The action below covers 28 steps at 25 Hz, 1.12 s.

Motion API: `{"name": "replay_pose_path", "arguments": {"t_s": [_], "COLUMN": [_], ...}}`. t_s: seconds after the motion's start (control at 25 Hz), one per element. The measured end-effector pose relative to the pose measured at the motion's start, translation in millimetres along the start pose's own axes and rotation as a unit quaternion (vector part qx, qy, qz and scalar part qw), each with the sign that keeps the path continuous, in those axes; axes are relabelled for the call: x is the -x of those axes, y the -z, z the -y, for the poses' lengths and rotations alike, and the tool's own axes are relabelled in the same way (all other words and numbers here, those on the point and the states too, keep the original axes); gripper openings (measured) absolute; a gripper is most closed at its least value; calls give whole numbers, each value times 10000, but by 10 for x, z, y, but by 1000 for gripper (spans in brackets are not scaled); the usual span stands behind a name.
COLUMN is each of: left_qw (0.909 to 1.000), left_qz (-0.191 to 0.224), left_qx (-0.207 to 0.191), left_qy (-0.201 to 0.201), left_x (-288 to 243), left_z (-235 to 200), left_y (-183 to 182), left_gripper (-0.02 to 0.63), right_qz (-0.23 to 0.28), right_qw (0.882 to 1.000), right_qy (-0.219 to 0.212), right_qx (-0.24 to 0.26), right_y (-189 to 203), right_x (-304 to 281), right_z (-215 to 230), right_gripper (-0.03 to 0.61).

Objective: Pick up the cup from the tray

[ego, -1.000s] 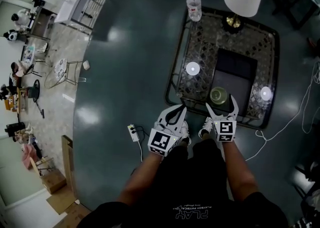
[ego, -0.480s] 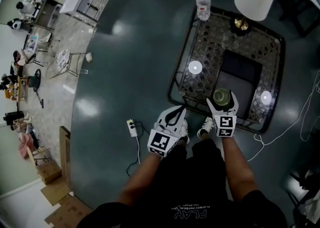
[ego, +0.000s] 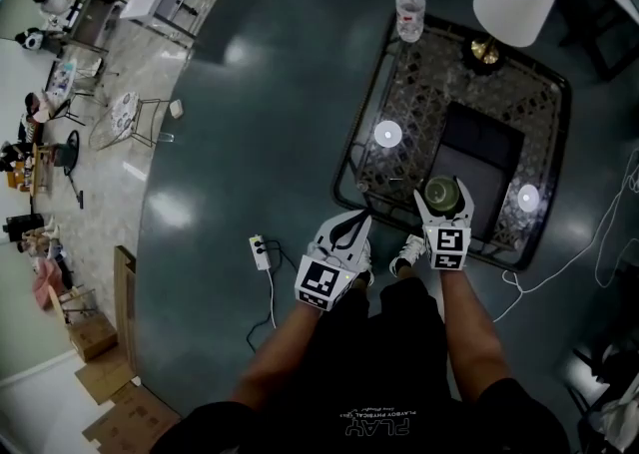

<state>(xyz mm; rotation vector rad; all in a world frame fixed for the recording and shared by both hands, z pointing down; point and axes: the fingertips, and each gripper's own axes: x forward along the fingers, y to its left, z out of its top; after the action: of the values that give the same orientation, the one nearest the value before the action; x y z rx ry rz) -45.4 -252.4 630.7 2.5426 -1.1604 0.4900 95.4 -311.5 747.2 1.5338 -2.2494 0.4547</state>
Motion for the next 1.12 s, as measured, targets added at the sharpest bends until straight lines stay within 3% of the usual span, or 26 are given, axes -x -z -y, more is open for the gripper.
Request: {"name": "replay_pose_path", "arguments": {"t_s": [0.64,1.12], "left_qw": [10000,9993], "left_qz": [33,271], "left_qx": [-38,-131], "left_qy": [81,204], "left_x": [-38,16], "left_z": [14,13], "left_y": [-53,-318], "left_gripper": [11,11], "right_qz": [174,1104], "right_qw": [9998,9936], "right_qy": [-41,-214], "right_qx": [-24,57], "right_y": [-69,-1263], "right_x": [30,557], "right_z": [15,-66], "right_gripper": [399,399]}}
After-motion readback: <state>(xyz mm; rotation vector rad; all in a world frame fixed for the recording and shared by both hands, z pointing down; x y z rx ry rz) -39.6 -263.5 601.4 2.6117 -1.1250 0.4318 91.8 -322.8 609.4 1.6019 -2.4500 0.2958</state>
